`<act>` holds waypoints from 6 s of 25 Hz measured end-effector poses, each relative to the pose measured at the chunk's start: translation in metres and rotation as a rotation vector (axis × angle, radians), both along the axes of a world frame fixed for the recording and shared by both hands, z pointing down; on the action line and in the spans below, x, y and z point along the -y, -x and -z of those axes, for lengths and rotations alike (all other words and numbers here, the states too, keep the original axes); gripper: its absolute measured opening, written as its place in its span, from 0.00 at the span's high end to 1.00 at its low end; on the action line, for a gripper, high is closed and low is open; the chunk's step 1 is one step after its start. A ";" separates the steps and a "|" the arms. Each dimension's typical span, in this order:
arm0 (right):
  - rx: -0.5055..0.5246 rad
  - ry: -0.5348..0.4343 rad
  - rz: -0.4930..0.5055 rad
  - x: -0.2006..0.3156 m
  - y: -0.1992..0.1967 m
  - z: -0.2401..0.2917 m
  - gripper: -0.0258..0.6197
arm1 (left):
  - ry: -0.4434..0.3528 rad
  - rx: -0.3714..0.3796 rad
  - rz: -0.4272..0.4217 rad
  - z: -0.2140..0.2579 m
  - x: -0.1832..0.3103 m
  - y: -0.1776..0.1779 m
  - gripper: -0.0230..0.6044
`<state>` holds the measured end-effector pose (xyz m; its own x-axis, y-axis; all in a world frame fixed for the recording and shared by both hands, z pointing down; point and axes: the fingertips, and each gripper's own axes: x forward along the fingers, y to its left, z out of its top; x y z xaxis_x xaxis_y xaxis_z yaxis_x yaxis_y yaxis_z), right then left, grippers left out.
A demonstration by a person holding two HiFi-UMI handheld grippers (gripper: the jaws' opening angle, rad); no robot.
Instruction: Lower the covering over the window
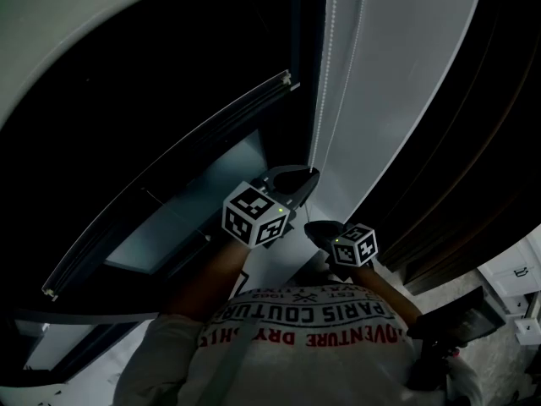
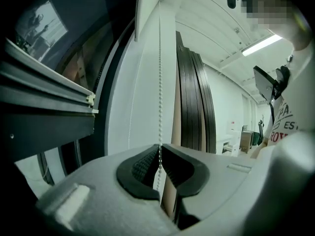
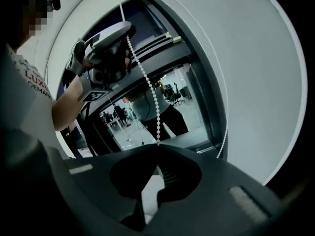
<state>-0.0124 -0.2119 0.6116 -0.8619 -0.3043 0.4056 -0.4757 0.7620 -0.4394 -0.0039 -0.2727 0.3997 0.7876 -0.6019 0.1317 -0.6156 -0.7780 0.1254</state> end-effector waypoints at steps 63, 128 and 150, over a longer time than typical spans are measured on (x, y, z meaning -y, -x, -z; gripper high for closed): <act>0.165 -0.542 0.031 0.077 0.015 0.295 0.94 | 0.137 0.009 0.043 -0.115 -0.004 -0.002 0.93; 0.093 -0.385 -0.122 0.071 -0.004 0.134 0.95 | -0.052 -0.145 -0.091 0.060 0.017 0.004 0.83; 0.109 -0.382 -0.104 0.063 0.002 0.132 0.95 | -0.147 -0.048 -0.048 0.095 0.022 -0.006 0.95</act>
